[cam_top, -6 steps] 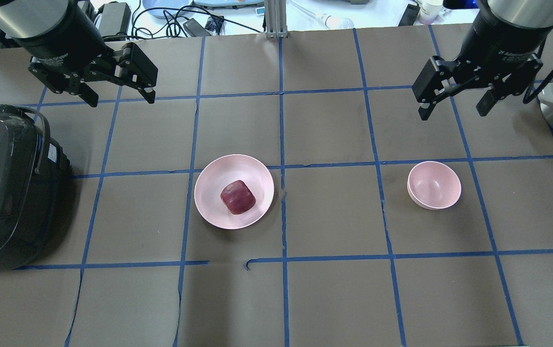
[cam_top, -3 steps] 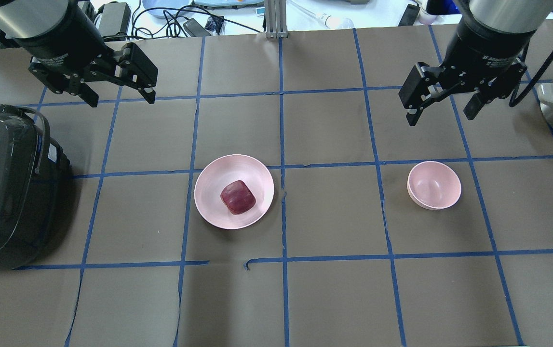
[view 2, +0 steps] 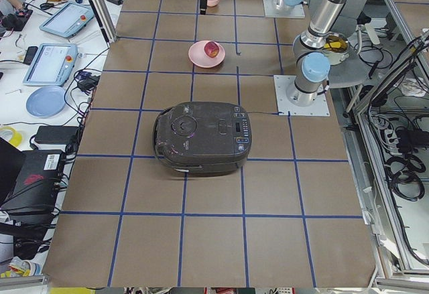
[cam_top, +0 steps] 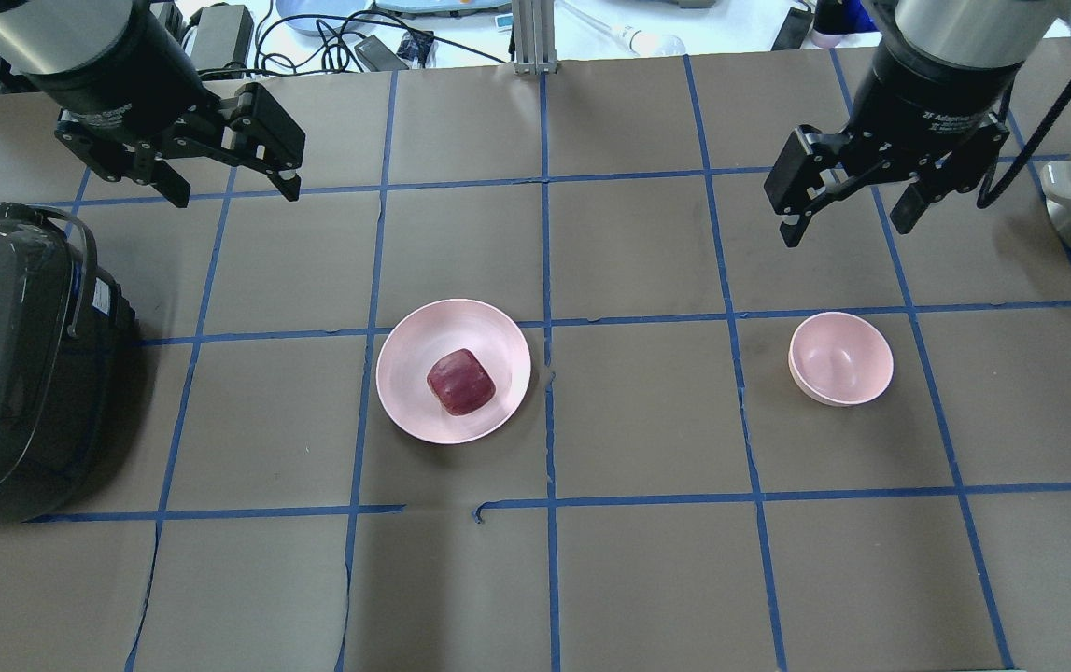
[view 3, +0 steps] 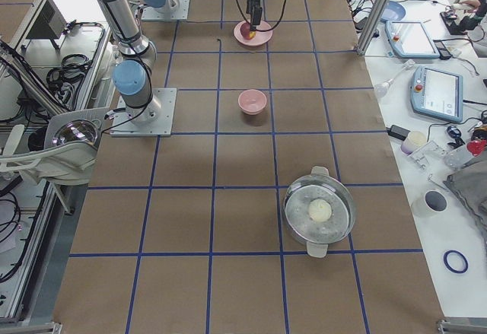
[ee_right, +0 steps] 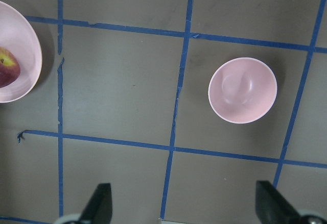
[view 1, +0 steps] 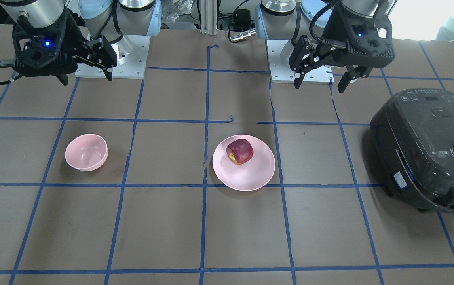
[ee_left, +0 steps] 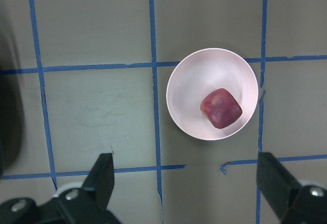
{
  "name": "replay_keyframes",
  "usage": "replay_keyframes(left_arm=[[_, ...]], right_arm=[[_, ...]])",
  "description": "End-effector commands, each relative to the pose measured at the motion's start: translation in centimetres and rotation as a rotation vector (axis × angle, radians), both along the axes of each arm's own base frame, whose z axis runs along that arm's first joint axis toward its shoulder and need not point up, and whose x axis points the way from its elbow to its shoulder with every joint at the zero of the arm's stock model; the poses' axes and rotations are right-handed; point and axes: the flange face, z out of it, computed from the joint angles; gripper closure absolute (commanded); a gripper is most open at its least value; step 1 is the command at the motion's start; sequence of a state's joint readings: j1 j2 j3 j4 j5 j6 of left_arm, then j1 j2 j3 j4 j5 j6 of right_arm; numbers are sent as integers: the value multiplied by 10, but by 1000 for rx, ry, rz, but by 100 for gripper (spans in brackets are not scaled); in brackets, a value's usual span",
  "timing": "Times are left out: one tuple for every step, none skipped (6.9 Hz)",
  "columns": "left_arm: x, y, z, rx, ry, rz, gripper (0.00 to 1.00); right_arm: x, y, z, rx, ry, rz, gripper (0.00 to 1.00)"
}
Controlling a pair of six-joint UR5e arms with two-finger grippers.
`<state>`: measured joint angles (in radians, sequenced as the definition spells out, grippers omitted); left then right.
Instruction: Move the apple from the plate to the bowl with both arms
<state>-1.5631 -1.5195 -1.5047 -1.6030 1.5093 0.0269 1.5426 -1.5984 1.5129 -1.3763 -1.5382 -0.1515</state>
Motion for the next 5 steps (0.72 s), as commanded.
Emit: replay_keyframes(left_arm=[[0, 1, 3, -5, -3, 0, 0], [0, 2, 3, -7, -2, -1, 0], [1, 1, 3, -5, 1, 1, 0], [-1, 2, 2, -4, 0, -1, 0], [0, 1, 1, -2, 1, 1, 0]], right_arm=[[-1, -1, -1, 0, 7, 8, 0], [-3, -2, -2, 1, 3, 3, 0], [-6, -2, -2, 3, 7, 0, 0], [-8, -5, 1, -15, 6, -4, 0], [-9, -10, 3, -49, 6, -6, 0]])
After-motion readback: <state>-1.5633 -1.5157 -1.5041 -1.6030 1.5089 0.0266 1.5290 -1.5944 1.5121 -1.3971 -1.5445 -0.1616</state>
